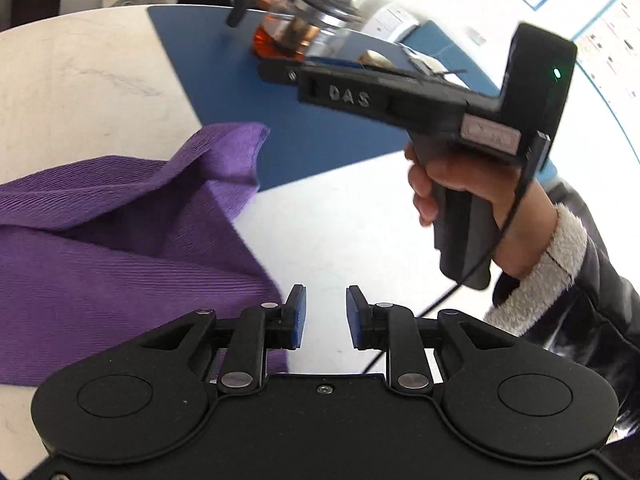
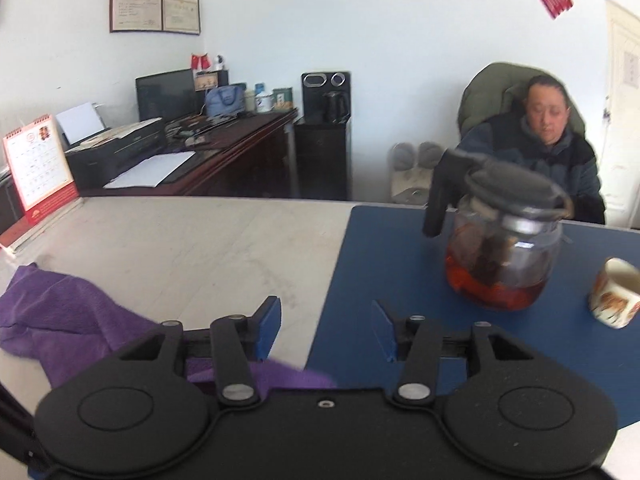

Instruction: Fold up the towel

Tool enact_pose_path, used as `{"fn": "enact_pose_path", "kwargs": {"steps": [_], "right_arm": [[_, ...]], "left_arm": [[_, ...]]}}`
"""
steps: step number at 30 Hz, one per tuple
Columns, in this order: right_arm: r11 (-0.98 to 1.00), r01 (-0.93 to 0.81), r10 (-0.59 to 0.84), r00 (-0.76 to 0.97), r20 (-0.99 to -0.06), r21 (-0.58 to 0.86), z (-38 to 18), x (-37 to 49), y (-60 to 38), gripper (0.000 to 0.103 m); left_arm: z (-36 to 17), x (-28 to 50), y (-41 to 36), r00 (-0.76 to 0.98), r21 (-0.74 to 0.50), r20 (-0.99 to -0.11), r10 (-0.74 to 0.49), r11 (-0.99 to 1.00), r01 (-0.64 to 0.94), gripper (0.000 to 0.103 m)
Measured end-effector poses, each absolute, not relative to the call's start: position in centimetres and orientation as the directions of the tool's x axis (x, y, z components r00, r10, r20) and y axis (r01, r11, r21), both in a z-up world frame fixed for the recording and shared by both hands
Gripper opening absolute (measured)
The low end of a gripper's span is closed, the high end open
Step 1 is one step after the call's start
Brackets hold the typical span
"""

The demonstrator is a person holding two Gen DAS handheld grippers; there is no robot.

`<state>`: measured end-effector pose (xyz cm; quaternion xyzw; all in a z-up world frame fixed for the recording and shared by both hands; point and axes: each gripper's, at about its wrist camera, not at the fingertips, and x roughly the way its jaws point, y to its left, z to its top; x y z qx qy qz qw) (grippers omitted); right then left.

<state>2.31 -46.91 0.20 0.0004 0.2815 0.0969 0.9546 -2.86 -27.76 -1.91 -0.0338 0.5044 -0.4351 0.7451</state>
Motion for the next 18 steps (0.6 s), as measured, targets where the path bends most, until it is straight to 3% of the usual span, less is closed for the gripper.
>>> {"fn": "enact_pose_path", "kwargs": {"steps": [3, 7, 10, 13, 18], "right_arm": [[0.980, -0.200, 0.178, 0.839, -0.513, 0.013, 1.8, 1.6, -46.3, 0.050], [0.951, -0.307, 0.277, 0.799, -0.534, 0.033, 2.7, 0.8, -44.6, 0.050], [0.880, -0.471, 0.403, 0.686, -0.606, 0.053, 1.5, 0.1, -40.1, 0.050], [0.812, -0.582, 0.441, 0.549, -0.710, 0.054, -1.2, -0.2, -35.5, 0.048], [0.826, -0.560, 0.371, 0.462, -0.806, 0.060, -4.0, 0.0, -33.2, 0.045]], "left_arm": [[-0.5, -3.6, -26.4, 0.136, -0.480, -0.699, -0.702, 0.602, 0.639, 0.026], [1.8, -3.1, -21.4, 0.268, -0.402, -0.711, -0.650, 0.689, 0.603, 0.028], [1.7, -2.1, -16.3, 0.401, -0.281, -0.769, -0.498, 0.826, 0.488, 0.032], [-0.3, 0.0, -11.9, 0.441, -0.237, -0.812, -0.382, 0.907, 0.349, 0.030], [-3.1, 3.6, -12.2, 0.413, -0.267, -0.812, -0.413, 0.892, 0.365, 0.030]]}}
